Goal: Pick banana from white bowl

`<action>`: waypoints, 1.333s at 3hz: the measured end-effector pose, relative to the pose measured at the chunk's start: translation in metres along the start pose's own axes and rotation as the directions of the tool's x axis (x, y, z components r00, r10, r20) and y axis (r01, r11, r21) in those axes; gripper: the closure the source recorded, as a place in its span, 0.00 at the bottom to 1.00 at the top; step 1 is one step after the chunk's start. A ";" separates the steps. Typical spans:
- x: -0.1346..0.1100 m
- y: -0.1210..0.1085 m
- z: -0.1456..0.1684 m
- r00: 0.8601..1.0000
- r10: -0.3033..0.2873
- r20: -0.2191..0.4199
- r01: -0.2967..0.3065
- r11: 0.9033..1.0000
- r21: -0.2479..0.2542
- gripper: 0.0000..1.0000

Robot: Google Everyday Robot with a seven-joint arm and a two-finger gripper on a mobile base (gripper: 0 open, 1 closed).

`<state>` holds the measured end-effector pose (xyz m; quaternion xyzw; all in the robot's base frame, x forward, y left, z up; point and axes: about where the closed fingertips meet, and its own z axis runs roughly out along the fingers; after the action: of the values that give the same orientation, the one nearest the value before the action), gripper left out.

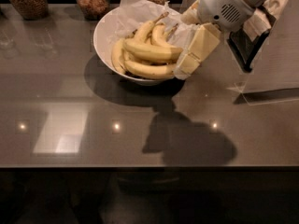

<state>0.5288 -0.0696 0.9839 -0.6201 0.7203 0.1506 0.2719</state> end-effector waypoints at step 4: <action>-0.027 -0.031 0.060 0.995 -0.083 0.050 0.081 0.996 0.030 0.20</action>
Offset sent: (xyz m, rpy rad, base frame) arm 0.0335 0.0489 -0.0144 0.0776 -0.0961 0.0747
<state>0.5732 -0.0207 0.9549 -0.6413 0.6891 0.1449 0.3047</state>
